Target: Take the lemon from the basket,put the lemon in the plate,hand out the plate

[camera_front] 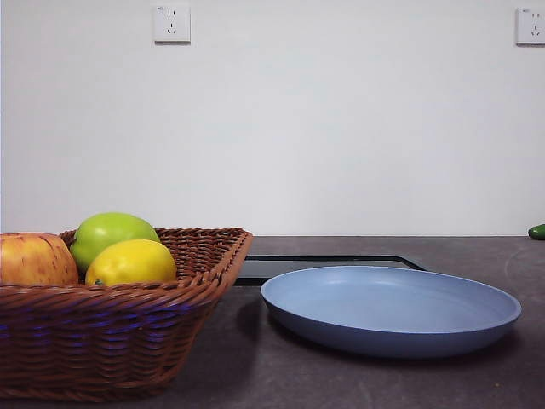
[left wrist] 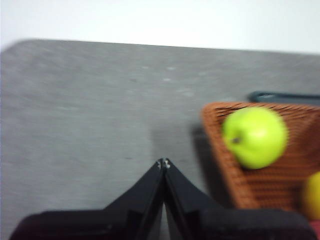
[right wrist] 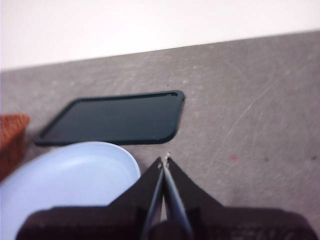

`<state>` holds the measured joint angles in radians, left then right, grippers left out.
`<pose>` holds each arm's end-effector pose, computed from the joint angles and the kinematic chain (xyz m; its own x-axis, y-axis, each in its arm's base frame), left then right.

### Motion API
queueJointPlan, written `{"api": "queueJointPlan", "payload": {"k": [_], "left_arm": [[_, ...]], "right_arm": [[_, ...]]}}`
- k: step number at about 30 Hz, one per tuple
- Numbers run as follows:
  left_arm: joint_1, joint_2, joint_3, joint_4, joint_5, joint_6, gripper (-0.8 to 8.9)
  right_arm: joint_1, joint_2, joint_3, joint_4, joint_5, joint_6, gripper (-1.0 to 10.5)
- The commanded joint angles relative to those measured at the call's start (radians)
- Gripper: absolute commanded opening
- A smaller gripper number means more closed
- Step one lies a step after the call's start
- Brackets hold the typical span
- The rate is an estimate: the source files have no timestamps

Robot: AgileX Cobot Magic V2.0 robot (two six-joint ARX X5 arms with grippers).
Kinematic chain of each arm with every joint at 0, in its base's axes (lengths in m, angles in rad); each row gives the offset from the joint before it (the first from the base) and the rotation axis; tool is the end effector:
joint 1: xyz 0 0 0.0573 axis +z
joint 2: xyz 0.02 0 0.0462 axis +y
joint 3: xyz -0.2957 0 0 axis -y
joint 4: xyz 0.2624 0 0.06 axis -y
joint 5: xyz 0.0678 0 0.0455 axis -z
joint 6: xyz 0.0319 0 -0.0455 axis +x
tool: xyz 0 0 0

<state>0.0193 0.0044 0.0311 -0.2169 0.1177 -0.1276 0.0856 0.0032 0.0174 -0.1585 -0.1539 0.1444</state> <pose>0.0827 -0.0021 0.1530 0.9773 -0.0986 -0.1877 0.0713 0.9866 -0.1470 0.0834 0.0121 0.1539 0.9612 0.2363 -0.1421 -0.2126 0.9633 0.1642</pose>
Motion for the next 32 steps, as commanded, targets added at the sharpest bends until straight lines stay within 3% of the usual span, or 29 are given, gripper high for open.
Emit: {"api": "queueJointPlan", "payload": {"k": [1, 8, 12, 18, 24, 32], "left_arm": [[0.002, -0.003, -0.006, -0.005, 0.084, -0.163, 0.08], [0.002, -0.003, -0.005, 0.007, 0.234, -0.233, 0.06], [0.002, -0.002, 0.022, -0.022, 0.225, -0.32, 0.07], [0.002, 0.04, 0.141, -0.142, 0.227, -0.322, 0.07], [0.002, 0.173, 0.285, -0.198, 0.266, -0.301, 0.07], [0.0, 0.419, 0.46, -0.258, 0.363, -0.176, 0.07]], "right_arm": [[0.001, -0.004, -0.009, 0.024, 0.003, 0.189, 0.0], [0.001, -0.004, -0.005, 0.027, -0.005, 0.305, 0.0], [0.001, 0.002, 0.039, -0.045, -0.004, 0.319, 0.0], [0.001, 0.075, 0.168, -0.174, -0.004, 0.319, 0.0], [0.001, 0.224, 0.335, -0.276, -0.004, 0.259, 0.0], [0.001, 0.466, 0.534, -0.377, -0.008, 0.156, 0.0]]}}
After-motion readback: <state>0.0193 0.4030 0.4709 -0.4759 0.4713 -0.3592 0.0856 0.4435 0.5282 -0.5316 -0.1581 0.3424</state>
